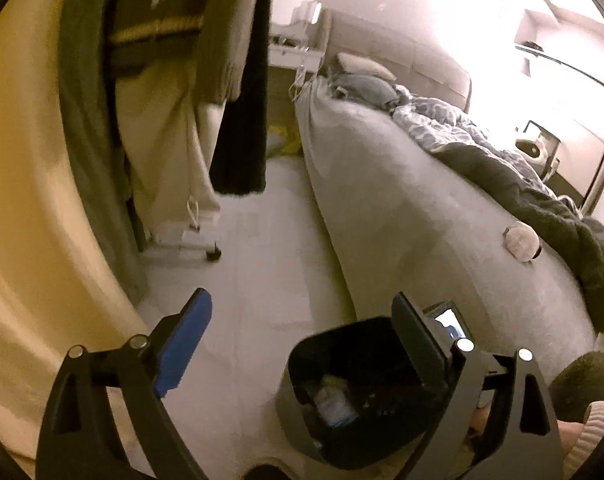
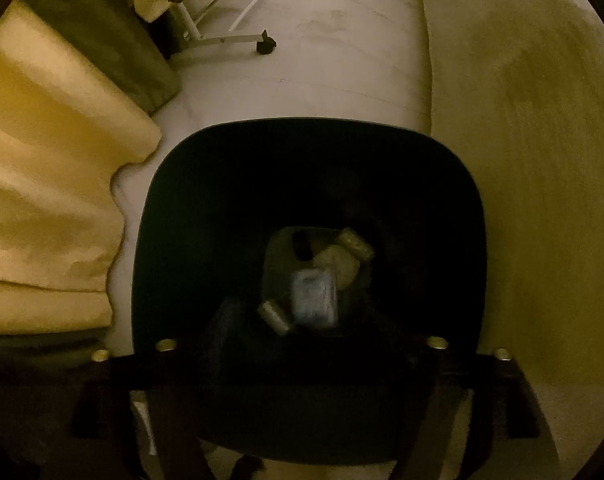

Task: Collect trash
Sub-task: 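Carry both items over the black bin and open both tools to drop them, then move both tools back over the bed toward the white tissue ball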

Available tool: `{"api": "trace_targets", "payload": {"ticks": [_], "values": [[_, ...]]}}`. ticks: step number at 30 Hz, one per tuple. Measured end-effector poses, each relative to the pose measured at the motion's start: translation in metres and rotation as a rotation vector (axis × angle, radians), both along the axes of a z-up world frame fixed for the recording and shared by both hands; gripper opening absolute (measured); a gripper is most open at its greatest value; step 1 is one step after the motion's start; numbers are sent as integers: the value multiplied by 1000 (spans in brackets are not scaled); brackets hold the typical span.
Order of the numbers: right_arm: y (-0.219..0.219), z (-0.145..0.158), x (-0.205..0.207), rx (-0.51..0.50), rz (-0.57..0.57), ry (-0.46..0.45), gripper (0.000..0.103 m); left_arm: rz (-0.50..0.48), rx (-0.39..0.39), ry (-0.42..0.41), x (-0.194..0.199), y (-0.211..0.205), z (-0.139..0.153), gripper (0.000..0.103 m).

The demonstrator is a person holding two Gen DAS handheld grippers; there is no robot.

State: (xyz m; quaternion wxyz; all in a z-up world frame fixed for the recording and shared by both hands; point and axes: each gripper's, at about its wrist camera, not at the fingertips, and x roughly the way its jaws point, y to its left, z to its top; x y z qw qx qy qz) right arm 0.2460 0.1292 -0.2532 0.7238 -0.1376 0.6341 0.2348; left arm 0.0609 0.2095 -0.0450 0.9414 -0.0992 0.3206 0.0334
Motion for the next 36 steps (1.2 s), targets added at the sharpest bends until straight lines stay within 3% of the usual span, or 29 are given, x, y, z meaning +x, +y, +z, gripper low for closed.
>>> {"api": "trace_targets", "payload": {"ticks": [6, 14, 21, 32, 36], "values": [[-8, 13, 2, 47, -1, -35, 81, -67, 110, -87, 4, -18, 33, 96], [-23, 60, 8, 154, 20, -126, 90, -129, 89, -191, 23, -31, 57, 98], [-38, 102, 6, 185, 109, -243, 98, -127, 16, -201, 53, -38, 49, 98], [-100, 148, 19, 208, 130, -432, 100, -138, -179, -224, 89, -56, 53, 98], [-123, 159, 26, 213, 137, -488, 100, -159, -186, -216, 101, -70, 53, 98]]}}
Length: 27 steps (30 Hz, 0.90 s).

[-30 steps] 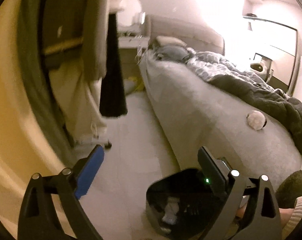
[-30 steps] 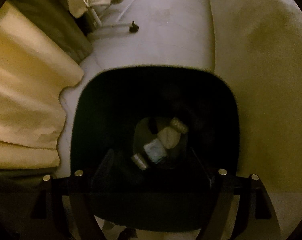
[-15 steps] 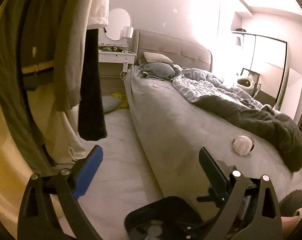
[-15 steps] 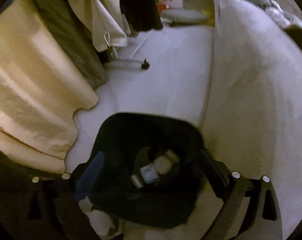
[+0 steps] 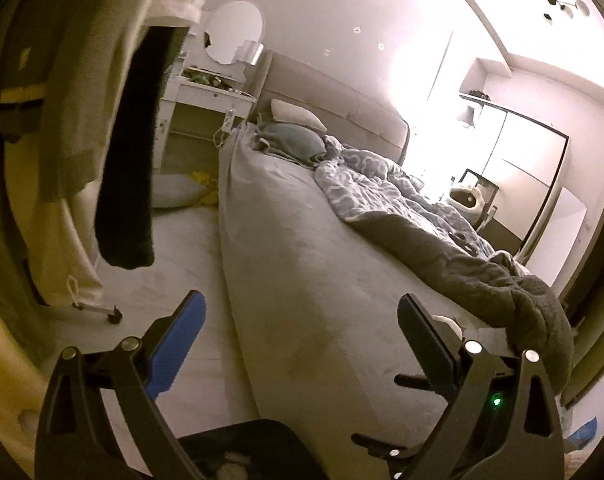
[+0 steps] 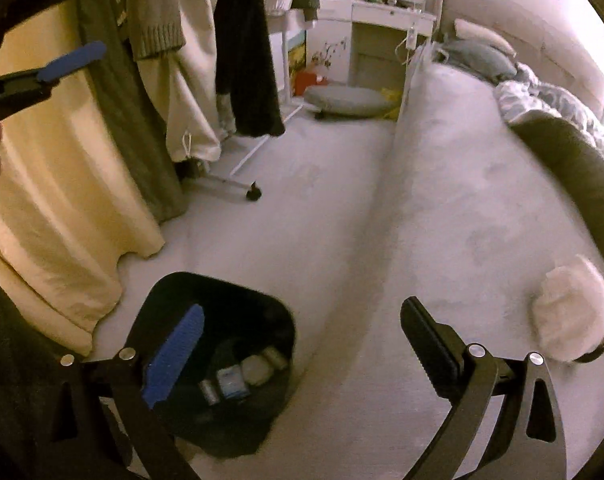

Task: Collect trash
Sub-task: 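Move both tools back over the bed toward the white tissue ball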

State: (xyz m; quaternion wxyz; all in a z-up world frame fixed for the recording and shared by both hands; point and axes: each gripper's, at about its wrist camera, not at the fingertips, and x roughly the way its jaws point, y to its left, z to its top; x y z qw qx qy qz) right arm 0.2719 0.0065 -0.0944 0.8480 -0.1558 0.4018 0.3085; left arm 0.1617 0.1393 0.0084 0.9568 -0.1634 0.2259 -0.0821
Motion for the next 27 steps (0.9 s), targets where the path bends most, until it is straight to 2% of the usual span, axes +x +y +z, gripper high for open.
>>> {"api": "trace_targets", "payload": {"ticks": [11, 18, 27], "values": [[-63, 25, 18, 46, -85, -111, 100, -68, 18, -4, 31, -49, 1, 98], [-108, 37, 31, 55, -135, -157, 100, -139, 91, 6, 55, -88, -3, 98], [-145, 39, 37, 51, -145, -174, 100, -195, 50, 48, 82, -125, -17, 98]]}}
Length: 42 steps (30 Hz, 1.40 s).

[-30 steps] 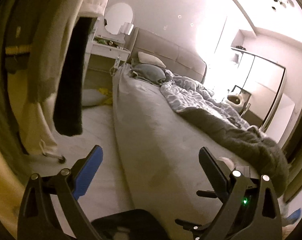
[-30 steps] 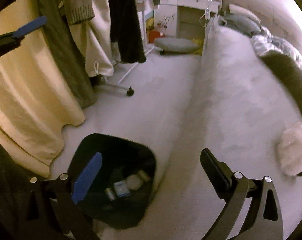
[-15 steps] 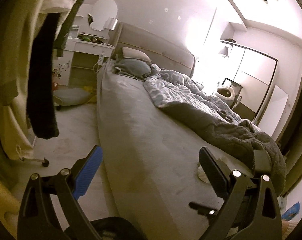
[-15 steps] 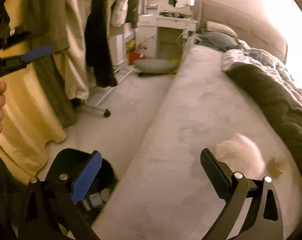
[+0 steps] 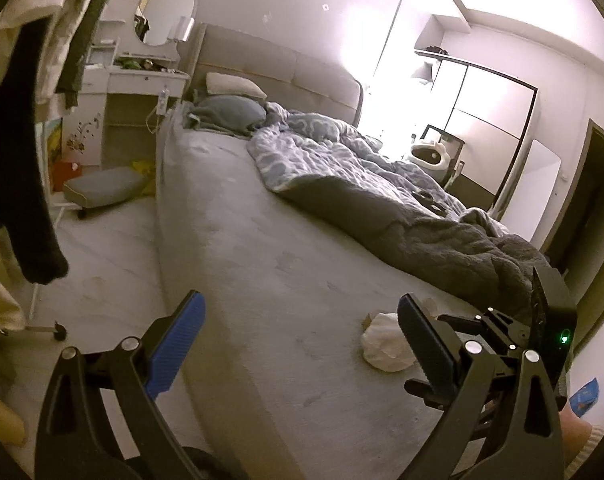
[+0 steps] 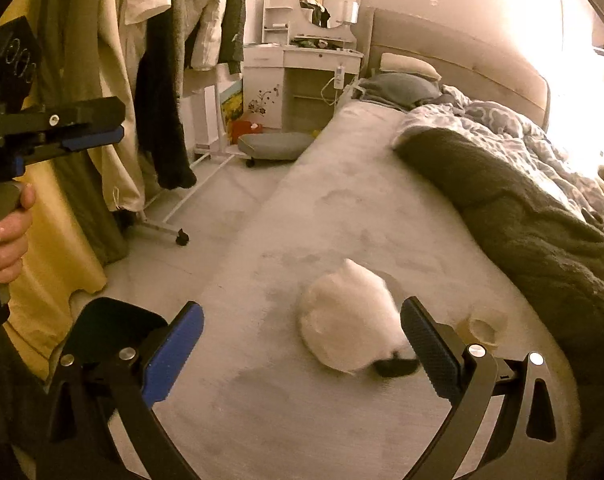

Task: Collect trash
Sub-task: 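Move both tools back over the bed toward the white tissue ball, then close the left tool on the white tissue ball while the right tool approaches the cardboard tape rolls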

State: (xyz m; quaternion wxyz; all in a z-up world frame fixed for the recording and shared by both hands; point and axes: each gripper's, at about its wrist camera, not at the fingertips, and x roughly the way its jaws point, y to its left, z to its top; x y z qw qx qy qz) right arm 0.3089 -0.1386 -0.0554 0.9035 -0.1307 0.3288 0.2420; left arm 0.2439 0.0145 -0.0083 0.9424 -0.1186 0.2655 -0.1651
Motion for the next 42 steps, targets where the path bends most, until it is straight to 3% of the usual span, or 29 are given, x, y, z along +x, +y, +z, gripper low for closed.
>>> {"api": "trace_targets", "payload": {"ticks": [4, 14, 22, 30, 35, 39, 42], "values": [[-20, -2, 4, 3, -8, 9, 100, -24, -29, 53, 14, -17, -13, 98], [-55, -16, 3, -49, -24, 38, 100, -104, -17, 102, 35, -71, -31, 98], [-93, -22, 13, -54, -102, 42, 100, -167, 6, 168, 46, -110, -50, 98], [-133, -16, 31, 2, -226, 35, 100, -178, 38, 234, 56, -138, -76, 98], [-155, -19, 42, 26, -321, 48, 100, -167, 53, 229, 59, -148, -81, 97], [-166, -17, 49, 83, -360, 62, 100, -151, 81, 230, 61, -156, -86, 88], [-170, -17, 53, 105, -368, 63, 100, -142, 54, 251, 66, -155, -91, 86]]}}
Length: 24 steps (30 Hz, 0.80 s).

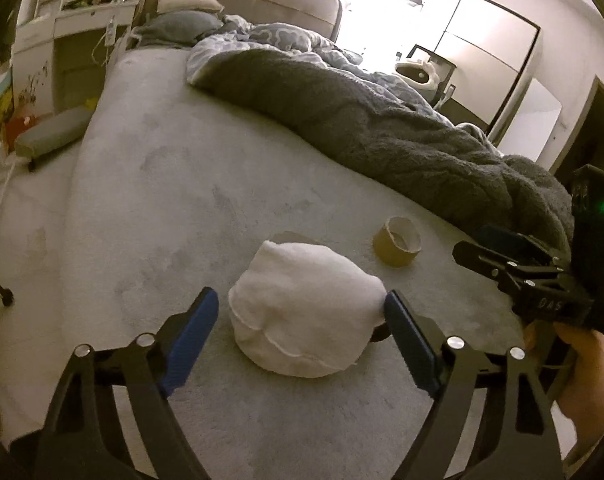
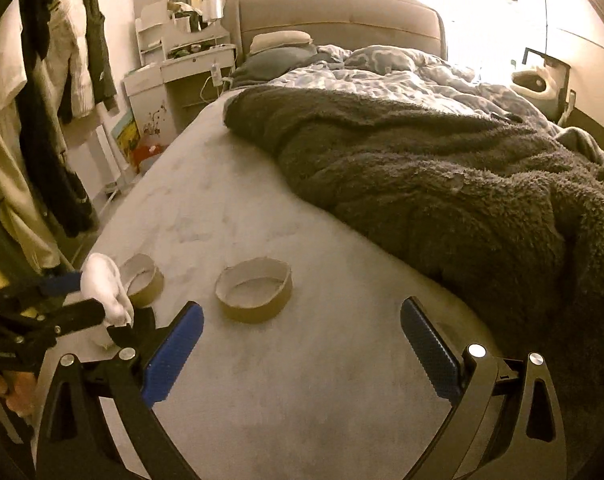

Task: Collect trash
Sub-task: 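Close the left tool on the white tissue ball while the right tool approaches the cardboard tape rolls, then grasp a cardboard tape roll with the right tool while the left tool lifts the tissue ball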

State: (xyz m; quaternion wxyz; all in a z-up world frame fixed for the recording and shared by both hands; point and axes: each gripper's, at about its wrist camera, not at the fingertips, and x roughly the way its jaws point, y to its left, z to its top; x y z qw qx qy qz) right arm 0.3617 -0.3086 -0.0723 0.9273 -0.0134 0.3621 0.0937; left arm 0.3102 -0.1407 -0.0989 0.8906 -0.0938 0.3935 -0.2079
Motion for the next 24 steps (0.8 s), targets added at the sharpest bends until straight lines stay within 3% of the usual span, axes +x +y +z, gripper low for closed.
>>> {"api": "trace_targets", "payload": {"ticks": [12, 15, 24], "values": [[-5, -19, 20, 57, -35, 59, 100, -18, -3, 1, 0, -1, -1, 57], [-5, -21, 25, 101, -19, 70, 100, -22, -15, -7, -1, 2, 2, 54], [14, -28, 32, 88, -5, 84, 100, -31, -56, -43, -10, 17, 15, 51]]}}
